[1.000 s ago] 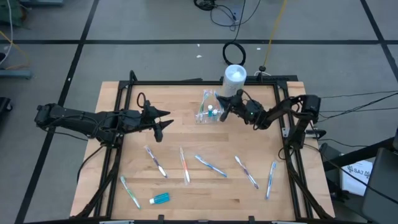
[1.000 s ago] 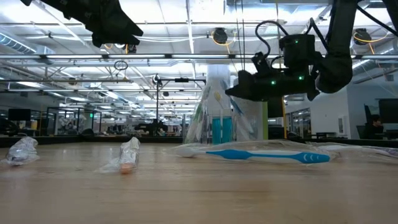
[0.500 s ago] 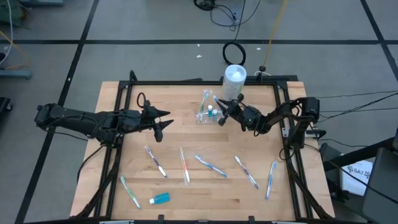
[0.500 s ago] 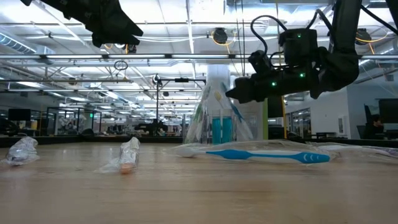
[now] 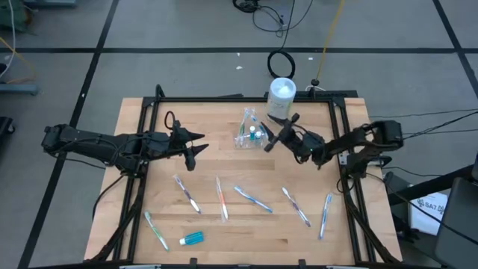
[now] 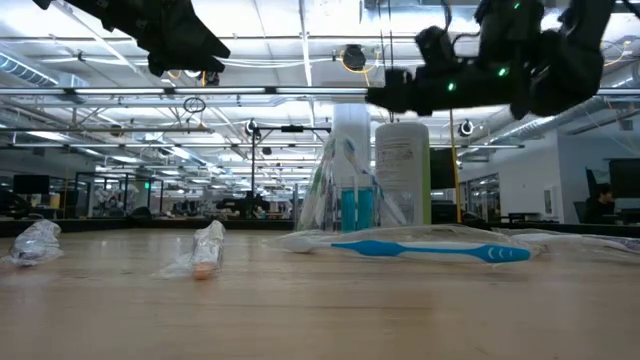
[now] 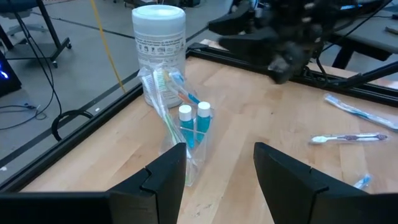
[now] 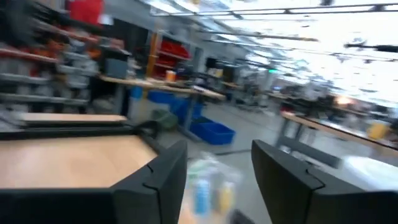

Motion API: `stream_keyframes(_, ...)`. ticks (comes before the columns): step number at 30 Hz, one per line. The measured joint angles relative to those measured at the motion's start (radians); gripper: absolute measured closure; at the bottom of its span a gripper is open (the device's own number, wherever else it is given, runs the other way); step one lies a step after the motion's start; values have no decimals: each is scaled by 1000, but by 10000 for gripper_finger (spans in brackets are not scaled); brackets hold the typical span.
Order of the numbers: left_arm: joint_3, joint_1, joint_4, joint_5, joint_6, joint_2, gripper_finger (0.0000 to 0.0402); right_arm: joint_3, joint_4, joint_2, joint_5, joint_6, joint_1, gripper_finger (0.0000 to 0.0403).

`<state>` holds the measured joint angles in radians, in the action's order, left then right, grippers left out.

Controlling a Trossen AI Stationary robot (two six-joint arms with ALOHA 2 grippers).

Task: Pick & Place toothbrushing station
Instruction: Put the left violet toothbrush into the transparent organizer

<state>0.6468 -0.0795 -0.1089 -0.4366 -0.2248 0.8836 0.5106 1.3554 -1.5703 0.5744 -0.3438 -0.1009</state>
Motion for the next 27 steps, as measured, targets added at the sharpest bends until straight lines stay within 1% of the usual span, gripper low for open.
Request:
stream_keyframes(3,0,0,0,25,-32,0,206,0,-132,79,-3,17,66,223)
stream_keyframes(9,0,-1,-27,106,-145,0,206,0,-495,208,-4,99,166,225)
stream_keyframes(13,0,-14,-108,123,-342,36,206,0,-628,259,-3,120,191,226)
stream_keyframes(15,-1,-34,-159,130,-462,61,206,0,-641,272,-3,117,195,226)
stream_keyframes(17,-1,-54,-200,164,-585,87,206,0,-639,280,-3,104,195,227)
stream_keyframes(27,-1,-216,-479,423,-1096,254,206,0,-577,283,-2,-53,192,227)
